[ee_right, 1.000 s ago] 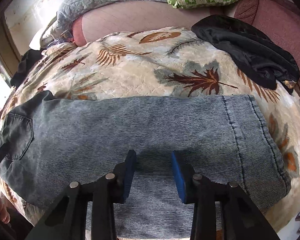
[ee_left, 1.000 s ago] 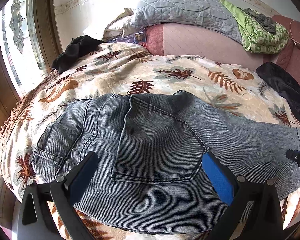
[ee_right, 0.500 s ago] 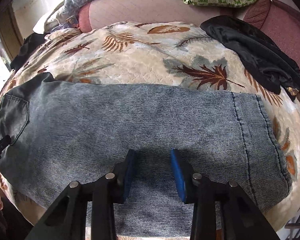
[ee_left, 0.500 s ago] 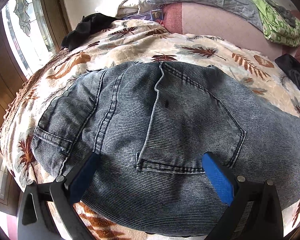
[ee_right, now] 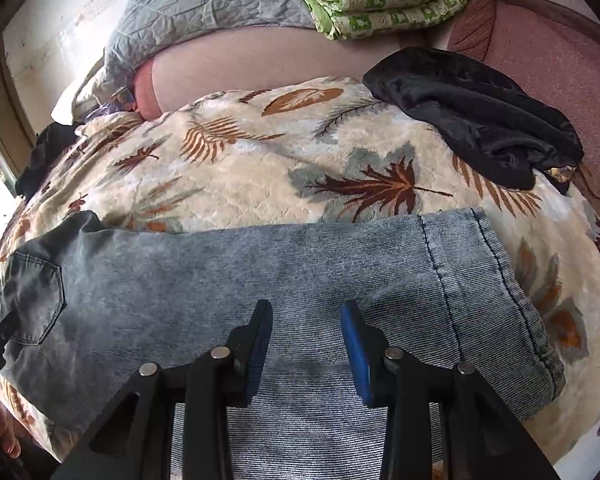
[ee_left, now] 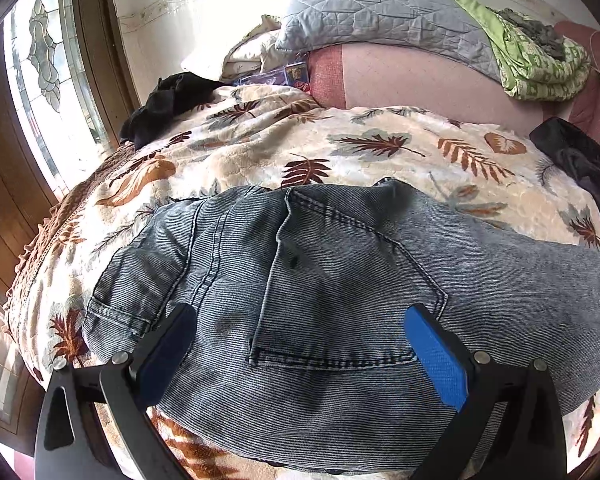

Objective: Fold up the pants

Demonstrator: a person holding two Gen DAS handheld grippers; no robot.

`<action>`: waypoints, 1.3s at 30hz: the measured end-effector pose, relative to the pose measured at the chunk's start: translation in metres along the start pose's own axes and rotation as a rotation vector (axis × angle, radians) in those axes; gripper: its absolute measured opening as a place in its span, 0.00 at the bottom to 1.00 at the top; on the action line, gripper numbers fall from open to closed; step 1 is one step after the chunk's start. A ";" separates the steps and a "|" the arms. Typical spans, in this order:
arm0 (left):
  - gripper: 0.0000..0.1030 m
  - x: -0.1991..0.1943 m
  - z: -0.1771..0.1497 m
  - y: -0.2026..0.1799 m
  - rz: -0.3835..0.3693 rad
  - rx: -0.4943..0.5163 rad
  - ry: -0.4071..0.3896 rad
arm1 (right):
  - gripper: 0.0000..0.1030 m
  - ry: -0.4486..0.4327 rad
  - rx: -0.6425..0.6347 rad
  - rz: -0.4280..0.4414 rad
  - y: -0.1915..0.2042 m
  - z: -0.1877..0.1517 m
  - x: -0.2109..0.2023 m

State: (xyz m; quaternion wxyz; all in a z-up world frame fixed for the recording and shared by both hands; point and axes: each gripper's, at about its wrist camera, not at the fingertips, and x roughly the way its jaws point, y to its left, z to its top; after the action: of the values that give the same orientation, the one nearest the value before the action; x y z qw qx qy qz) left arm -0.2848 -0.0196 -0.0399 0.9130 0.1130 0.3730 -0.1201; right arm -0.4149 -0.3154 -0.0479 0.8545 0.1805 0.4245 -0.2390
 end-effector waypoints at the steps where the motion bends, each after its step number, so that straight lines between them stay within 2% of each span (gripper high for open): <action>1: 1.00 0.000 0.001 0.000 -0.008 -0.004 0.006 | 0.38 -0.011 -0.007 -0.001 0.003 0.001 -0.001; 4: 1.00 -0.002 -0.002 -0.002 -0.035 -0.024 0.017 | 0.38 -0.031 -0.042 0.007 0.014 0.002 -0.001; 7: 1.00 -0.003 -0.006 -0.012 -0.061 0.005 0.031 | 0.38 -0.026 -0.071 0.010 0.025 0.001 0.003; 11: 1.00 -0.004 -0.009 -0.024 -0.065 0.058 0.035 | 0.38 0.013 -0.092 0.014 0.035 -0.001 0.013; 17: 1.00 0.005 -0.012 -0.030 -0.083 0.059 0.090 | 0.38 0.056 -0.123 0.010 0.044 -0.004 0.025; 20: 1.00 0.010 -0.015 -0.036 -0.048 0.094 0.103 | 0.38 0.086 -0.137 -0.001 0.046 -0.006 0.032; 26: 1.00 0.020 -0.018 -0.044 -0.016 0.139 0.120 | 0.38 0.091 -0.141 0.004 0.046 -0.007 0.035; 39: 1.00 0.020 -0.021 -0.052 0.027 0.166 0.087 | 0.38 0.097 -0.146 0.033 0.042 -0.009 0.030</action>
State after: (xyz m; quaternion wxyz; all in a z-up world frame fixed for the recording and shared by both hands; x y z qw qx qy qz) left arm -0.3004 -0.0653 -0.0744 0.8849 0.1986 0.3997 -0.1331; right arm -0.3813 -0.2842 -0.0726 0.8476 0.1361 0.4788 -0.1840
